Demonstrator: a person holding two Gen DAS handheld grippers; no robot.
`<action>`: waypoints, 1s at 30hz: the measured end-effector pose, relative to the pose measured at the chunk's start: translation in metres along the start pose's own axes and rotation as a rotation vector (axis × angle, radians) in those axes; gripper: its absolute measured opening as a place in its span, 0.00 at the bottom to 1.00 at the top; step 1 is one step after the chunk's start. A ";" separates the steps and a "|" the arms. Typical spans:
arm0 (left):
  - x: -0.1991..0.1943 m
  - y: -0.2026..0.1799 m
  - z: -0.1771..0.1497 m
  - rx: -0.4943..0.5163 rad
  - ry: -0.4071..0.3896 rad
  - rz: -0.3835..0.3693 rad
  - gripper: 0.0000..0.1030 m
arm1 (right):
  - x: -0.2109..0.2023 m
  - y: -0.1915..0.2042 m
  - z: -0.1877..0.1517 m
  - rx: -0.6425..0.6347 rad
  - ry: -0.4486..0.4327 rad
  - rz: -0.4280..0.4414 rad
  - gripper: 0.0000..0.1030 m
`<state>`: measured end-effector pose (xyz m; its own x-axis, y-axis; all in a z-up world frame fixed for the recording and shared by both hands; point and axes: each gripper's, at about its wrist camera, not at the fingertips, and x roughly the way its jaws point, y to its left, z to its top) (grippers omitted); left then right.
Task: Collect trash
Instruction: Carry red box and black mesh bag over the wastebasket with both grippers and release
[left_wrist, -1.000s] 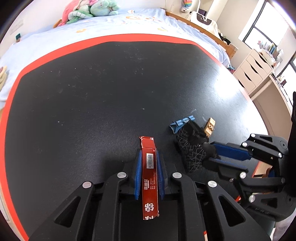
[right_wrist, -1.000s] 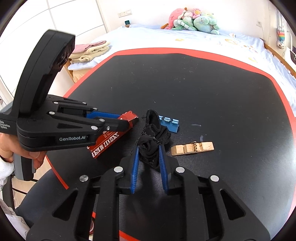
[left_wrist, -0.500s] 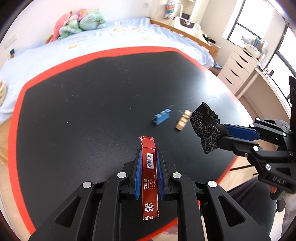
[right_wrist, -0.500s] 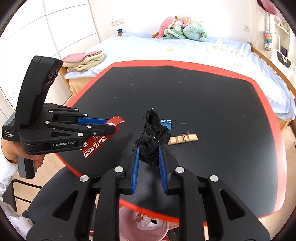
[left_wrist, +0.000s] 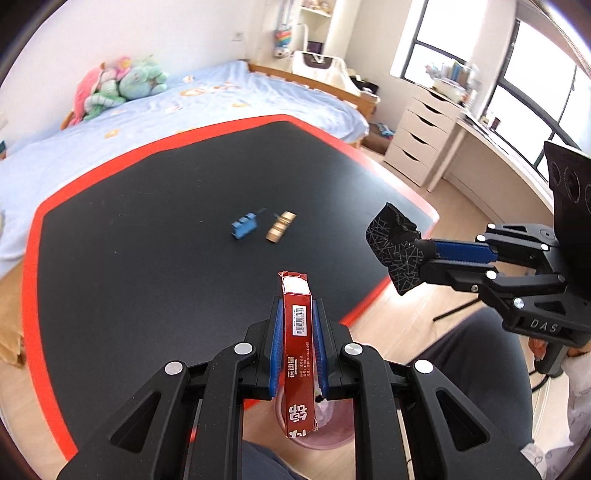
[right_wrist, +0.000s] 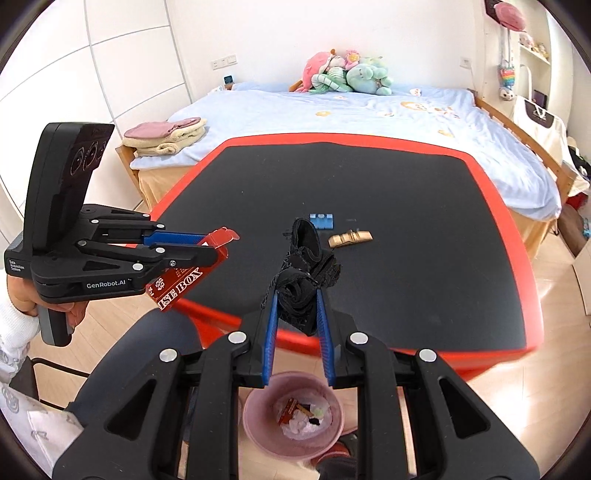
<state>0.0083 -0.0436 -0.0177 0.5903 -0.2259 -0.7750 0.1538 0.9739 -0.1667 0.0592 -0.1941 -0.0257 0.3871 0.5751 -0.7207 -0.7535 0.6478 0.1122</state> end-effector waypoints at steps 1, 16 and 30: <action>-0.002 -0.004 -0.003 0.008 0.000 -0.003 0.14 | -0.007 0.001 -0.006 0.004 -0.001 -0.002 0.19; -0.006 -0.044 -0.048 0.076 0.038 -0.065 0.15 | -0.028 0.022 -0.077 0.046 0.071 -0.002 0.19; 0.000 -0.055 -0.052 0.100 0.053 -0.079 0.15 | -0.025 0.025 -0.091 0.055 0.095 0.004 0.20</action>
<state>-0.0414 -0.0958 -0.0399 0.5309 -0.2976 -0.7935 0.2776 0.9457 -0.1690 -0.0175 -0.2374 -0.0674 0.3301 0.5293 -0.7816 -0.7236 0.6736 0.1505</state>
